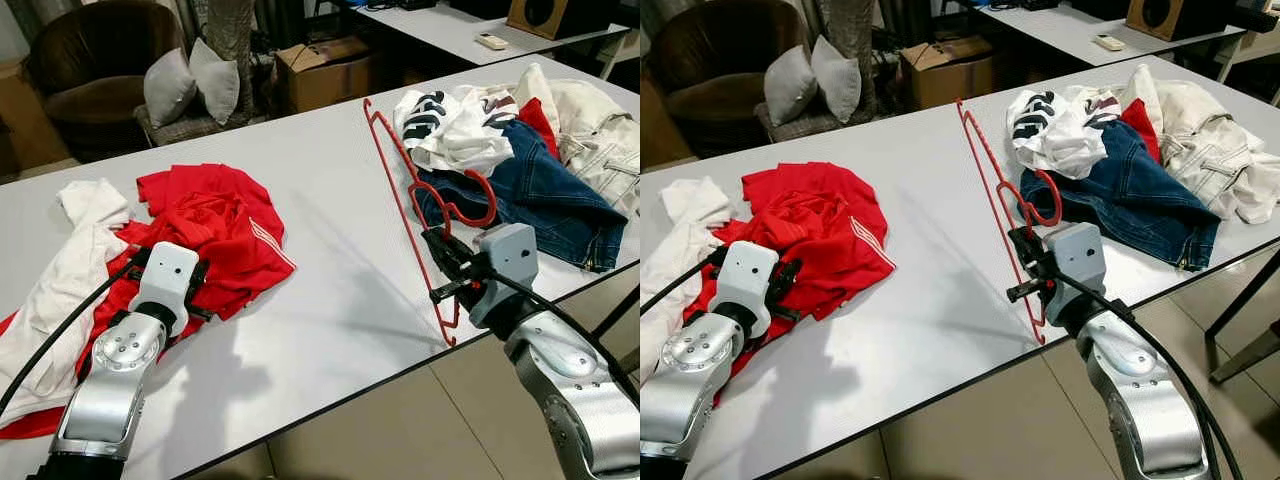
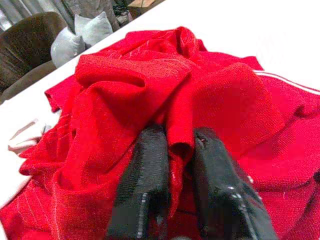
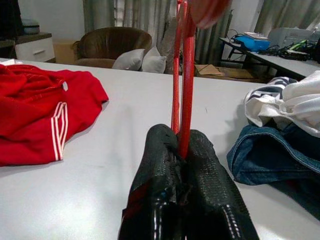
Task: Hang hanger
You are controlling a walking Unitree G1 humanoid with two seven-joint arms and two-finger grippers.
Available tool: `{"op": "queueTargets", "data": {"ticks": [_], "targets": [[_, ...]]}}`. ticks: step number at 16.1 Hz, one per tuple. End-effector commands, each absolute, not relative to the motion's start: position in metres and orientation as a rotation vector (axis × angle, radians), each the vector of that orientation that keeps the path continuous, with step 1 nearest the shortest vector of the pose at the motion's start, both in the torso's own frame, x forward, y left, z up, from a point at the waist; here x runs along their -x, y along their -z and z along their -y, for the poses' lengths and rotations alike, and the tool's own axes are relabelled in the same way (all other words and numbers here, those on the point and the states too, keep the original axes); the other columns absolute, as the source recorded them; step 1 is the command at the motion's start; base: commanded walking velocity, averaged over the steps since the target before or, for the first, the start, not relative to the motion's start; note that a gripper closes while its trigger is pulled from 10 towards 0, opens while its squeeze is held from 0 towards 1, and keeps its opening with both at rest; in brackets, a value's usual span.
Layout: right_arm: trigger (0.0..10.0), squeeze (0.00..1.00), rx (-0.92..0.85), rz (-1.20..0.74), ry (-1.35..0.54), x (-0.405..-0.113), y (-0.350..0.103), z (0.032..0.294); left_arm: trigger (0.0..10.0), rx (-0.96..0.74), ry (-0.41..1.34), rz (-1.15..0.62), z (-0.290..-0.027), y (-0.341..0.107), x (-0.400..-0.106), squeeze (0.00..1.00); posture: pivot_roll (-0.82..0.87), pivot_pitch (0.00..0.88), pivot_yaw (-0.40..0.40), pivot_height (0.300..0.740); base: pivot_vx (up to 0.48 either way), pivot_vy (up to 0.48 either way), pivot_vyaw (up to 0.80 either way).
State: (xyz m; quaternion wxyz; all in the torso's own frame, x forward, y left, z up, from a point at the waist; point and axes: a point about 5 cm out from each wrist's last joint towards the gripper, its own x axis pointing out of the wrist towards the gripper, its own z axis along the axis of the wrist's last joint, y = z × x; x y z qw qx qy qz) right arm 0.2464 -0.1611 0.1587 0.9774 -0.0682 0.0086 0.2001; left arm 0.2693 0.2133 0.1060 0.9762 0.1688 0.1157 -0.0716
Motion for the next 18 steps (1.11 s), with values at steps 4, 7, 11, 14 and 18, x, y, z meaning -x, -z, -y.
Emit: {"op": "queueTargets", "data": {"ticks": [4, 7, 11, 14, 18], "targets": [[10.0, 0.00, 0.123, 0.006, -0.361, -0.251, -0.162, 0.166, 0.0, -0.347, 0.155, -0.203, -0.215, -0.111, -0.271, 0.00, -0.20, 0.000, 0.096, 0.740, 0.000, 0.000, 0.00], [10.0, 0.00, 0.116, -0.008, -0.297, -0.254, -0.160, 0.173, 0.0, -0.344, 0.175, -0.097, -0.210, -0.130, -0.284, 0.00, -0.20, 0.000, 0.098, 0.740, 0.000, 0.000, 0.00], [10.0, 0.00, 0.100, 0.014, -0.249, -0.261, -0.165, 0.177, 0.0, -0.453, 0.265, 0.205, -0.197, -0.207, -0.324, 0.00, -0.19, 0.000, 0.091, 0.740, 0.000, 0.000, 0.00], [10.0, 0.00, 0.076, 0.049, -0.236, -0.259, -0.170, 0.179, 0.0, -0.433, 0.230, 0.575, -0.197, -0.305, -0.326, 0.00, -0.19, 0.000, 0.103, 0.740, 0.000, 0.000, 0.00], [10.0, 0.00, 0.071, 0.042, -0.247, -0.258, -0.167, 0.174, 0.0, -0.495, 0.267, 0.511, -0.197, -0.293, -0.328, 0.00, -0.18, 0.000, 0.107, 0.740, 0.000, 0.000, 0.00]]}}
